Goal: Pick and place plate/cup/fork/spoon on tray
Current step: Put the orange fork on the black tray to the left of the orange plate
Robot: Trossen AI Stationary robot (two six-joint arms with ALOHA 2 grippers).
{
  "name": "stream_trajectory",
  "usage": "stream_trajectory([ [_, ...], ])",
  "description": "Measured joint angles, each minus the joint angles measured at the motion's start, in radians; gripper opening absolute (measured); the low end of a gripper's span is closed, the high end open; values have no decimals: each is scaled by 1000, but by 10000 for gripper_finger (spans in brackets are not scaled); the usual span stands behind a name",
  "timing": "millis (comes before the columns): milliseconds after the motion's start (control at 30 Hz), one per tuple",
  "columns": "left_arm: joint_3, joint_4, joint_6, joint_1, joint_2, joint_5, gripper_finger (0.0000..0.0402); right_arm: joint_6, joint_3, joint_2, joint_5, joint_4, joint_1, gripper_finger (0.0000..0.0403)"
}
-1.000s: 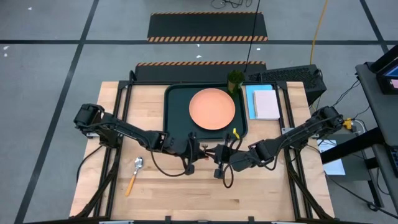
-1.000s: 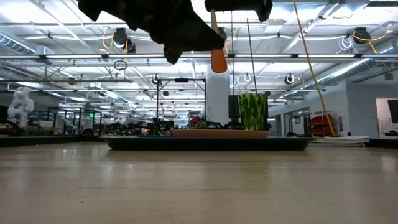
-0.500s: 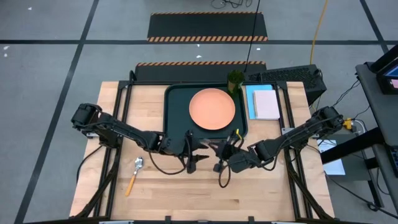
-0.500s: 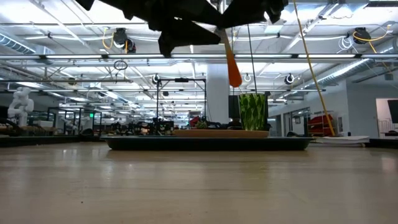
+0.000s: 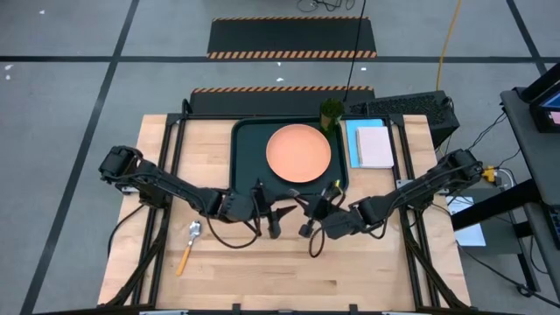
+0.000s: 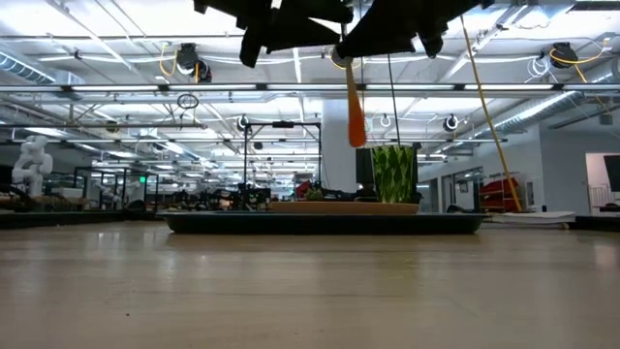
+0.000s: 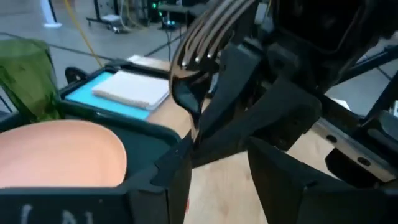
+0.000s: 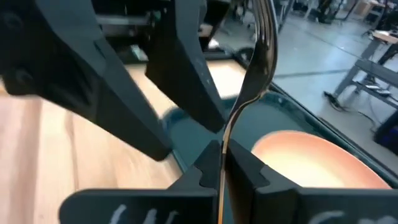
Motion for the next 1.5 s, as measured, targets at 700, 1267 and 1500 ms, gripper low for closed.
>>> stream_trajectory([
  [700, 0, 291, 171, 15, 104, -156, 129, -143, -164, 0, 3, 459, -3, 0],
  [1267, 0, 381, 262, 32, 143, -148, 20, -142, -164, 0, 23, 453, -11, 16],
  [1500, 0, 270, 257, 46, 68, -161, 7, -152, -162, -54, 21, 349, -8, 77],
])
